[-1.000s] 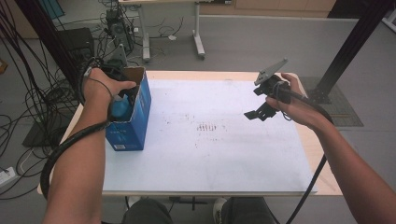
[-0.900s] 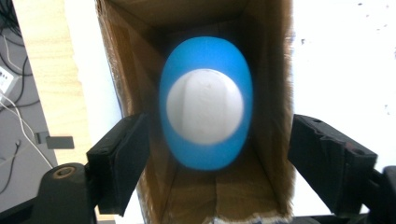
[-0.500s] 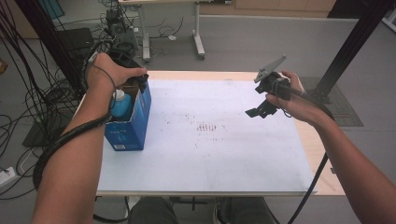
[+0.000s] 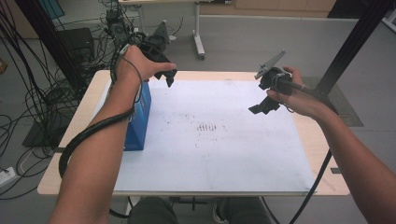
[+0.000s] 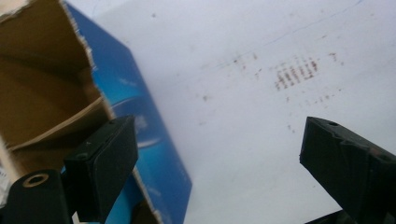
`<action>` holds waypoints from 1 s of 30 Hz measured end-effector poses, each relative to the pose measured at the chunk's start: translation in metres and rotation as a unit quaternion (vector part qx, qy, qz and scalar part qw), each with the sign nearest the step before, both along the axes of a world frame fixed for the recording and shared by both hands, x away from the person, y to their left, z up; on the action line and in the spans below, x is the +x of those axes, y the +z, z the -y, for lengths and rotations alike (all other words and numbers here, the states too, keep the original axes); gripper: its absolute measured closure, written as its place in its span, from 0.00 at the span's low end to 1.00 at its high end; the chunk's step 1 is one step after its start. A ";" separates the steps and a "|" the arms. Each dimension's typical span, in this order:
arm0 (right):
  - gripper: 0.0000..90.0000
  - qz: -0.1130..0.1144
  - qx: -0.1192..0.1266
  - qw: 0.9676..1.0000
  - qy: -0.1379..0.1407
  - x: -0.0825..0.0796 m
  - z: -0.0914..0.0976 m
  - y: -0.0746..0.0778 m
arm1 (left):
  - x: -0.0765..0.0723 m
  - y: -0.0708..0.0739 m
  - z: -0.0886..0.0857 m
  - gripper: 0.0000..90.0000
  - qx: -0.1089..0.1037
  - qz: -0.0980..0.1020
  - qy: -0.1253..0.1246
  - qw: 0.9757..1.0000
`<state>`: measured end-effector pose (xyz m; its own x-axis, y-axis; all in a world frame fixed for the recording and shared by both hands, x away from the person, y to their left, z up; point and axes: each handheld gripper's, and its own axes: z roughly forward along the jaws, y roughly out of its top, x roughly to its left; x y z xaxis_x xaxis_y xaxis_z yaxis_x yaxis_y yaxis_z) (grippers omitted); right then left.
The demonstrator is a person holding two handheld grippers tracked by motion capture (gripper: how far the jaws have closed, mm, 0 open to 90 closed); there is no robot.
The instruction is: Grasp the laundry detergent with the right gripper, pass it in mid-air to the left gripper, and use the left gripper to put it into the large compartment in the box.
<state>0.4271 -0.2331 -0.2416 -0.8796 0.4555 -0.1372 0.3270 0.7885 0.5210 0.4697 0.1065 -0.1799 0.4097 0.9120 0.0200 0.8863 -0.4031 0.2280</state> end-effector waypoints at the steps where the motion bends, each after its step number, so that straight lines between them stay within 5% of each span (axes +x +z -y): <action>1: 0.00 0.000 -0.001 1.000 0.000 0.000 0.001 0.000 | 0.001 -0.001 0.003 0.13 -0.003 -0.001 -0.002 1.000; 17: 0.00 -0.019 -0.022 0.999 -0.017 0.008 0.020 -0.002 | 0.010 -0.002 0.033 0.13 -0.028 0.009 -0.026 0.999; 30: 0.00 -0.019 -0.028 0.999 -0.020 0.009 0.032 -0.001 | 0.016 -0.001 0.041 0.13 -0.038 0.013 -0.029 0.999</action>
